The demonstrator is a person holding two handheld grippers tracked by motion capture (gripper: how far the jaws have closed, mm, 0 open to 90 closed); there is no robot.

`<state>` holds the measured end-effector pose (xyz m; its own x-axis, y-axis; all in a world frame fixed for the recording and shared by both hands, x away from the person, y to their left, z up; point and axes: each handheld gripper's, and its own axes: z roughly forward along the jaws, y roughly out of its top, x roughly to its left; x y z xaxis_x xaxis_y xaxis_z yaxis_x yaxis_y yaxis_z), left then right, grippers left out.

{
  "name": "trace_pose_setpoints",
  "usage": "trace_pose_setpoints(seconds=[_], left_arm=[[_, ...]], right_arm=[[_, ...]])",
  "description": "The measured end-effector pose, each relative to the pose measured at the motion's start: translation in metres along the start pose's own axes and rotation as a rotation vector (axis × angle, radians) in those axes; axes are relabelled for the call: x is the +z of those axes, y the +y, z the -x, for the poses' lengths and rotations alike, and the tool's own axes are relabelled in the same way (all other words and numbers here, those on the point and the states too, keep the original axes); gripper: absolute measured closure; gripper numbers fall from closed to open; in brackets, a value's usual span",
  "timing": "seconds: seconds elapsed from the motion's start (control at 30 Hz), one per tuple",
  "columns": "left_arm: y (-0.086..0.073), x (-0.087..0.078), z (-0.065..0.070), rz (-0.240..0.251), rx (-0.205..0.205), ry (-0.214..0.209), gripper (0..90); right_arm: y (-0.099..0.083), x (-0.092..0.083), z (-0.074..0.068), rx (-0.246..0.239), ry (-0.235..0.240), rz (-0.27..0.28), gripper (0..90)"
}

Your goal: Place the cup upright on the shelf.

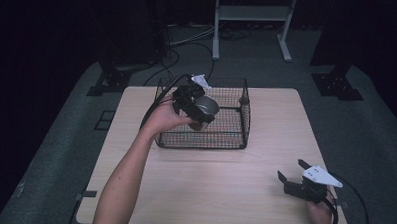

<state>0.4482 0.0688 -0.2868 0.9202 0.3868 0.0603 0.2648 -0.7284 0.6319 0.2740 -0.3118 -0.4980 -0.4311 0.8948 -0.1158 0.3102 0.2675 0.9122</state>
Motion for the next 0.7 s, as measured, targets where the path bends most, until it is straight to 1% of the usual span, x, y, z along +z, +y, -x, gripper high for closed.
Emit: trace_pose_setpoints(seconds=[0.07, 0.1, 0.13, 0.17, 0.2, 0.4, 0.5, 0.53, 0.7], left_arm=[[0.001, 0.002, -0.004, -0.004, -0.008, 0.008, 16.6], [0.002, 0.003, -0.009, -0.005, -0.020, 0.009, 16.6], [0.002, 0.003, -0.009, -0.005, -0.020, 0.009, 16.6], [0.002, 0.006, -0.014, -0.004, -0.032, 0.015, 16.6], [0.002, 0.006, -0.014, -0.004, -0.032, 0.015, 16.6], [0.000, 0.016, -0.026, 0.004, -0.075, 0.022, 16.6], [0.000, 0.023, -0.033, -0.010, -0.092, 0.032, 16.6], [0.000, 0.023, -0.033, -0.010, -0.092, 0.032, 16.6], [0.000, 0.030, -0.041, -0.002, -0.116, 0.048, 16.6]], right_arm=[[0.000, 0.000, 0.000, 0.002, 0.000, 0.000, 13.4], [0.000, 0.000, 0.000, 0.006, 0.002, 0.000, 13.4], [0.000, 0.000, 0.000, 0.006, 0.002, 0.000, 13.4], [0.000, 0.000, 0.000, 0.006, 0.003, 0.000, 13.4], [0.000, 0.000, 0.000, 0.006, 0.003, 0.000, 13.4], [0.000, 0.000, 0.000, 0.006, 0.005, 0.002, 13.4], [0.000, 0.000, 0.001, 0.008, 0.007, 0.004, 13.5], [0.000, 0.000, 0.001, 0.008, 0.007, 0.004, 13.5], [0.000, -0.001, 0.001, 0.011, 0.009, 0.007, 13.4]])
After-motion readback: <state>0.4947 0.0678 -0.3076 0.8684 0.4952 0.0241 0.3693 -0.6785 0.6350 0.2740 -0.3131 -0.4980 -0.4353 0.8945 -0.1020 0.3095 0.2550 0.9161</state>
